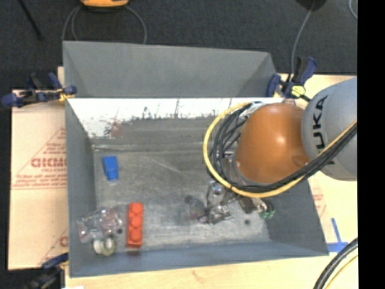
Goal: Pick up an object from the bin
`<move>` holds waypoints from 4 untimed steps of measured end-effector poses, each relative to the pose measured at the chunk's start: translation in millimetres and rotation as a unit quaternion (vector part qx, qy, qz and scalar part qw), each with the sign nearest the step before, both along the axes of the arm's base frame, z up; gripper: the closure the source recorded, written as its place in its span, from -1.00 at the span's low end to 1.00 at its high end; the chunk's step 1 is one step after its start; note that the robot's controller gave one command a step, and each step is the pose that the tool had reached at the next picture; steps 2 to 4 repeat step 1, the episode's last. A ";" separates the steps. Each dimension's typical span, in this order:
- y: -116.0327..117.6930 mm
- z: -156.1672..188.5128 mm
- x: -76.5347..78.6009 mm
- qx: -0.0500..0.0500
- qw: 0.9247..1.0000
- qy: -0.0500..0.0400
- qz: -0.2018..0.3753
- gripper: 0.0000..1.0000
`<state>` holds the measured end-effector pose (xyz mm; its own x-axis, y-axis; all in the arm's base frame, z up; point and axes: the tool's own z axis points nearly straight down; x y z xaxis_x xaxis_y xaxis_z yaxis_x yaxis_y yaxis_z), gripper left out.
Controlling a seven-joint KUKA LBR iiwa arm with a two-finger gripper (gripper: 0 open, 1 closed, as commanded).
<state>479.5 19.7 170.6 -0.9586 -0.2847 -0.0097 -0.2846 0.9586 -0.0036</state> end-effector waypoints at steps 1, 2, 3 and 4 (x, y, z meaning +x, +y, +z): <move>-5.5 49.7 3.1 0.000 0.999 0.001 0.043 1.00; -5.5 49.7 3.1 0.000 0.999 0.001 0.043 1.00; -5.5 49.7 3.1 0.000 0.999 0.001 0.043 1.00; -5.5 49.7 3.1 0.000 0.999 0.001 0.043 1.00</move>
Offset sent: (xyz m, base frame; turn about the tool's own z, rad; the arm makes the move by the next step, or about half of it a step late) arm 0.0011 -0.0044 0.0469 -0.0878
